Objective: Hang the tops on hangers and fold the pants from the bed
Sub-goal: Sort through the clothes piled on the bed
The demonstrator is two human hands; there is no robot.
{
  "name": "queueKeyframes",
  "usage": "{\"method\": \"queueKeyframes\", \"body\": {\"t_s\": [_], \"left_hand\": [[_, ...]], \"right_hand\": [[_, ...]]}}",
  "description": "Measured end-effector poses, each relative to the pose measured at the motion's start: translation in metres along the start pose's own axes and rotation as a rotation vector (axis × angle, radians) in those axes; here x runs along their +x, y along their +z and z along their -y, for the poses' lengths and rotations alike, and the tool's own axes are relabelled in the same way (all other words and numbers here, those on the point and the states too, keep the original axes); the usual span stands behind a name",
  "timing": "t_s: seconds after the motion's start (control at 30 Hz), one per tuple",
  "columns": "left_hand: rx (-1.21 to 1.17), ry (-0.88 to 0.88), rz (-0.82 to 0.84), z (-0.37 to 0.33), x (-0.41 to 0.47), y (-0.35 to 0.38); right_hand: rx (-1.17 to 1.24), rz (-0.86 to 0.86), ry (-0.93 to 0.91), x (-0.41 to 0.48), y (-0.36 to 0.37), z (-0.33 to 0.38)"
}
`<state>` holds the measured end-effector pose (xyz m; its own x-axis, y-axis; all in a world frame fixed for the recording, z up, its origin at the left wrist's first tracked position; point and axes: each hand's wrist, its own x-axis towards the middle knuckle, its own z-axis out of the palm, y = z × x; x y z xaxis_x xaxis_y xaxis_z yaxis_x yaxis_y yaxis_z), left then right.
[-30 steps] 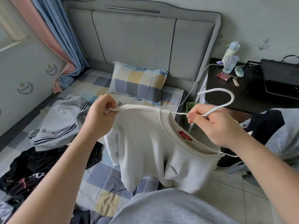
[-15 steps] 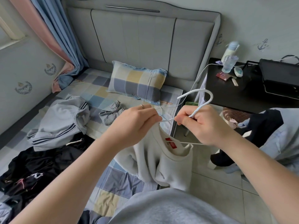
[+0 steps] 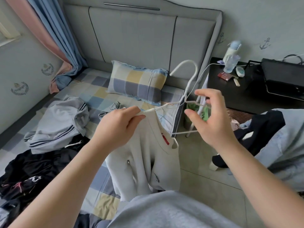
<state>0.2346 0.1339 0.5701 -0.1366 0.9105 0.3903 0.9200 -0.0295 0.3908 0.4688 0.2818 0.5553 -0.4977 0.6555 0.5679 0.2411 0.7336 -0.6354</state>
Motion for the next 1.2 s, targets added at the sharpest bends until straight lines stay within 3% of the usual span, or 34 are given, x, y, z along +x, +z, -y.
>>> {"method": "queueKeyframes", "body": {"t_s": [0.07, 0.23, 0.3, 0.57, 0.73, 0.87, 1.0, 1.13, 1.2], "left_hand": [[-0.049, -0.073, -0.057, 0.004, 0.002, -0.004], [-0.155, -0.199, -0.118, 0.010, 0.003, -0.002], [-0.231, -0.236, -0.120, 0.010, 0.003, 0.000], [-0.568, -0.344, -0.050, 0.014, 0.001, 0.005], [-0.496, -0.370, -0.059, 0.014, 0.001, 0.004], [-0.405, -0.402, -0.158, 0.009, 0.000, 0.006], [-0.418, -0.414, -0.220, 0.000, 0.001, 0.008], [-0.462, -0.412, -0.250, -0.005, 0.004, 0.008], [-0.474, -0.399, -0.246, -0.007, 0.005, 0.009]], "right_hand": [[-0.036, -0.052, -0.066, -0.011, 0.006, -0.005], [0.126, 0.577, 0.302, -0.038, 0.046, -0.009], [0.171, 0.688, 0.399, -0.038, 0.062, -0.012], [0.428, 0.681, 0.483, -0.019, 0.079, -0.022], [0.433, 0.579, 0.491, -0.026, 0.081, -0.022], [0.362, 0.410, 0.465, -0.042, 0.082, -0.020], [0.216, 0.484, 0.402, -0.062, 0.091, -0.023], [-0.035, 0.437, 0.118, -0.073, 0.103, -0.027], [-0.080, 0.499, 0.144, -0.070, 0.113, -0.027]]}}
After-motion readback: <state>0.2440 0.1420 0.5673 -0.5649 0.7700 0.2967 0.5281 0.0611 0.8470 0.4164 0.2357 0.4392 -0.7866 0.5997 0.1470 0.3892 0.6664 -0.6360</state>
